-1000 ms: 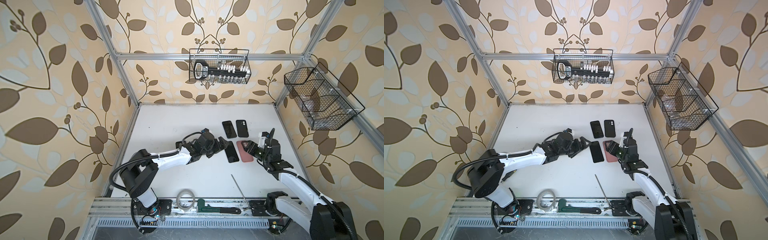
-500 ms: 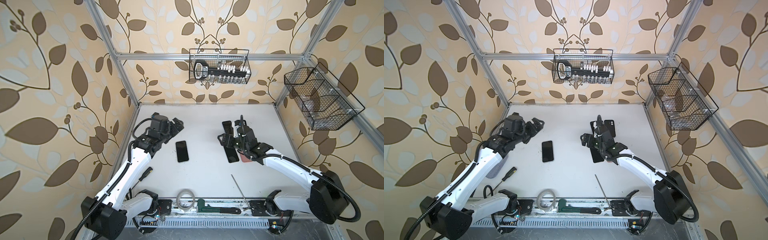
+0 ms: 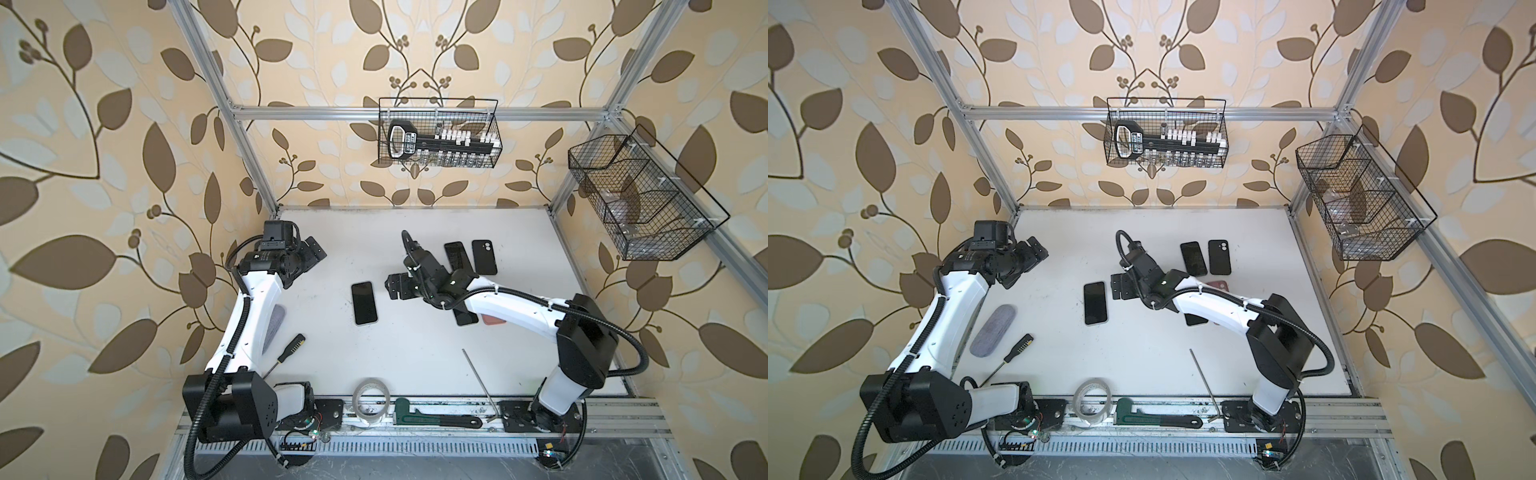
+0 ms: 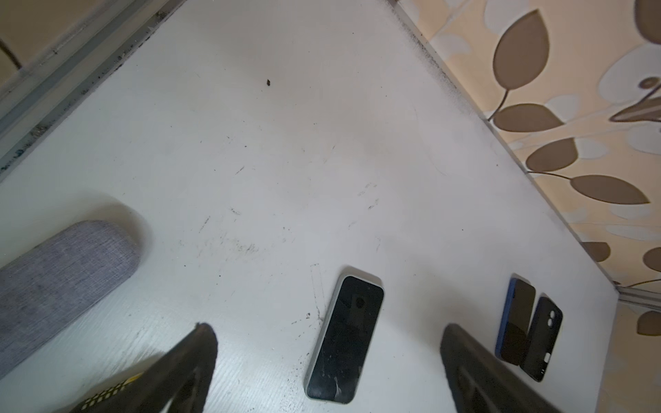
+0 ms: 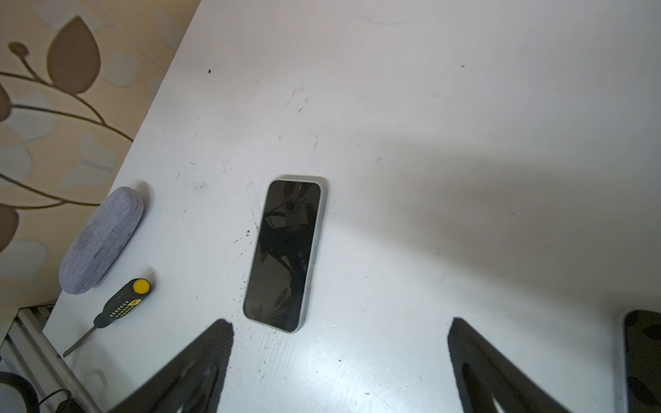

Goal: Take the phone out of the phone case
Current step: 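Lower the right gripper over the silver phone lying on the table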

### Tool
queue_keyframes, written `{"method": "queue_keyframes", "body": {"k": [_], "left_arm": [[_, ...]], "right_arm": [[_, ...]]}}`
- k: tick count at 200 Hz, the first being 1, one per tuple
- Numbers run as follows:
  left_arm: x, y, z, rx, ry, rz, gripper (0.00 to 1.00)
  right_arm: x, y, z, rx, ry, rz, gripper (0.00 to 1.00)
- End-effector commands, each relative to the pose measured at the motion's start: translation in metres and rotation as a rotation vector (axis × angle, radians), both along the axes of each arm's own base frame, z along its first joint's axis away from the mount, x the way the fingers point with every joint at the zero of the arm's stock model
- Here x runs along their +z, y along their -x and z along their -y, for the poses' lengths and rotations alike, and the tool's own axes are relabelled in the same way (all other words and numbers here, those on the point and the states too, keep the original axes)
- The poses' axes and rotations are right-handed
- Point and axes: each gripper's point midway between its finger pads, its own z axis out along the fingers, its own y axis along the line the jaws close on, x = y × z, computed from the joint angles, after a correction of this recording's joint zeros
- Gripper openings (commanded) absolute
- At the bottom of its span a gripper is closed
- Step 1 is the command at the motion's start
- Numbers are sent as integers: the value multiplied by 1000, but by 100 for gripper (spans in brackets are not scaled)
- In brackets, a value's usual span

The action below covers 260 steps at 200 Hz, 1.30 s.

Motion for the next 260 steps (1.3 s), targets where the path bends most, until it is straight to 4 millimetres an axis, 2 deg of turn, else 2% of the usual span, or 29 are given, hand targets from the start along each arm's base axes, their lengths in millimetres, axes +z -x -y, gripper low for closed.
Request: {"method": "queue_keyframes", "body": {"k": [1, 46, 85, 158, 202, 260], "left_arm": [[0, 2, -16, -5, -35, -8, 99], [-10, 6, -32, 27, 12, -30, 99], [-14, 6, -35, 38, 63, -31, 99], [-17, 6, -39, 51, 122, -22, 99], [-19, 6, -40, 58, 146, -20, 99], [-19, 8, -43, 69, 158, -16, 99]], "right_arm": [[-8, 4, -14, 14, 79, 3, 94], [-26, 10, -59, 73, 116, -7, 92], [-45, 12, -80, 115, 146, -45, 92], [-82, 6, -90, 43, 197, -126, 92], [-93, 7, -102, 16, 194, -143, 93], [-114, 5, -107, 3, 262, -172, 94]]}}
